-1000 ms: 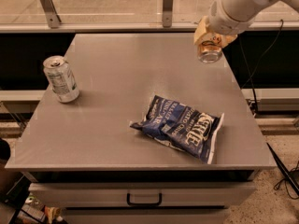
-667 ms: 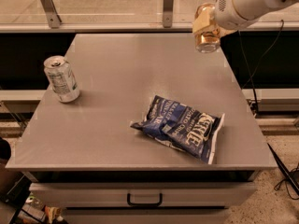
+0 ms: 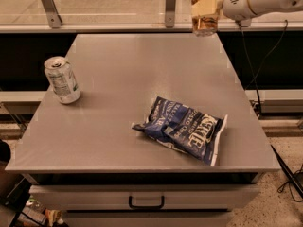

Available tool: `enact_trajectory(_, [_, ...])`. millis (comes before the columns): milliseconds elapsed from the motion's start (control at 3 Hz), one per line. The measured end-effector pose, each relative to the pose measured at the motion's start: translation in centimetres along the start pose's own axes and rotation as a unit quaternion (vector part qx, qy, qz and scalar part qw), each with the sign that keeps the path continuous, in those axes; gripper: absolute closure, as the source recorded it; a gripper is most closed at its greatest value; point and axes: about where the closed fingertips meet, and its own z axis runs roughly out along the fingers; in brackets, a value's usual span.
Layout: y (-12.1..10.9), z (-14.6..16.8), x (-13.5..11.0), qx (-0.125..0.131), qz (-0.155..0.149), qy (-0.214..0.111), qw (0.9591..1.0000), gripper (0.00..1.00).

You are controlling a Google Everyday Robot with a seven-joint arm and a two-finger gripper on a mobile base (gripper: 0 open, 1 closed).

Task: Place orange can upright

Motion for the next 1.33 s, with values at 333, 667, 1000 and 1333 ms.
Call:
enact_trajectory(333, [0.6,0.9,-0.5,-0.03,-0.064,-0.033,0.997,1.0])
enact_trajectory(667, [0.7,2.2,-0.3,-0.051,-0.116,-0.055,0.9904,1.0])
enact_trajectory(1000, [0.0,3.5,-0.1,-0.073,-0.161,-0.085,0.9807,1.0])
enact_trajectory(1333, [0.3,3.9,0.0,-0.075,-0.184,-0.085,0.9764,1.0])
